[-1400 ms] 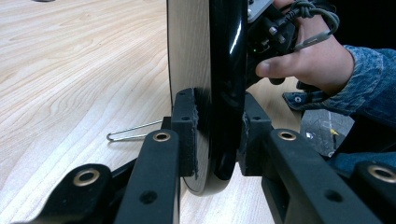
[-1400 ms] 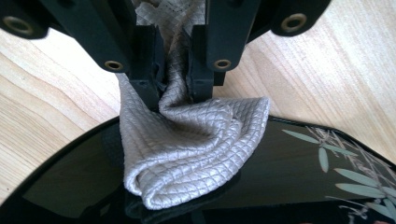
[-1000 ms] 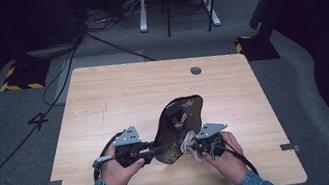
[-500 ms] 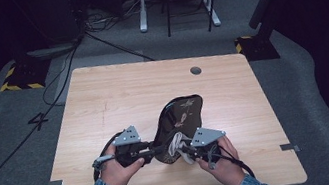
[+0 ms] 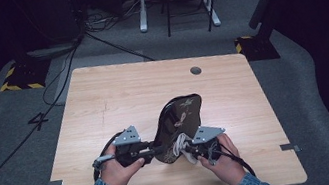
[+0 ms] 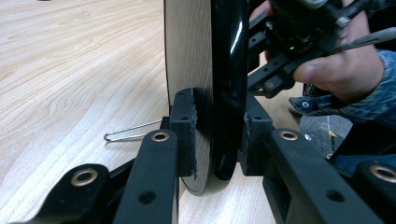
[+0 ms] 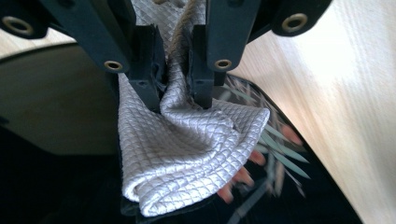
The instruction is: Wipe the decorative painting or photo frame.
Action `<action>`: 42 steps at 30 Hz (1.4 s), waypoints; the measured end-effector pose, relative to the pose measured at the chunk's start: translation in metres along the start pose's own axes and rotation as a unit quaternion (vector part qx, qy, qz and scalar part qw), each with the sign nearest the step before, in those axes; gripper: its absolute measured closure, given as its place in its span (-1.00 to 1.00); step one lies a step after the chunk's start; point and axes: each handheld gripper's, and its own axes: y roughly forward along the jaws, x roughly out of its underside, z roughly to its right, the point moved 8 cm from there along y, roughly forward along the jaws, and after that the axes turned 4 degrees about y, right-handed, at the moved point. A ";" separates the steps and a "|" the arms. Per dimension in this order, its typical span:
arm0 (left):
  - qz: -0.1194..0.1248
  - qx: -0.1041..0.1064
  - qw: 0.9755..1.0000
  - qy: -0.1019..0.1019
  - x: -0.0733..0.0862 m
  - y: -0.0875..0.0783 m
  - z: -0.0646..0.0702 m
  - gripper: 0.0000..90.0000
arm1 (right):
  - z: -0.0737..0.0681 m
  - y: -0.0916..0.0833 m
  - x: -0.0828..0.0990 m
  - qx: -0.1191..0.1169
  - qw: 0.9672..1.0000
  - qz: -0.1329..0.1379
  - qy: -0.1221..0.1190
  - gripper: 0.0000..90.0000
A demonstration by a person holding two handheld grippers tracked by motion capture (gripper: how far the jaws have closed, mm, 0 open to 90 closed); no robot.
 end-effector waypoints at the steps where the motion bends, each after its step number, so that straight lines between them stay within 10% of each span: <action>1: 0.000 0.000 1.000 0.000 0.000 0.000 0.000 0.61 | 0.003 0.002 0.004 0.003 1.000 -0.007 0.002 0.74; 26: -0.001 0.005 1.000 -0.001 0.000 0.001 0.002 0.60 | 0.028 0.013 0.032 0.031 0.997 -0.060 0.034 0.73; 42: -0.001 0.005 1.000 0.000 0.000 0.001 0.002 0.60 | -0.012 0.000 -0.003 0.006 1.000 -0.016 -0.010 0.72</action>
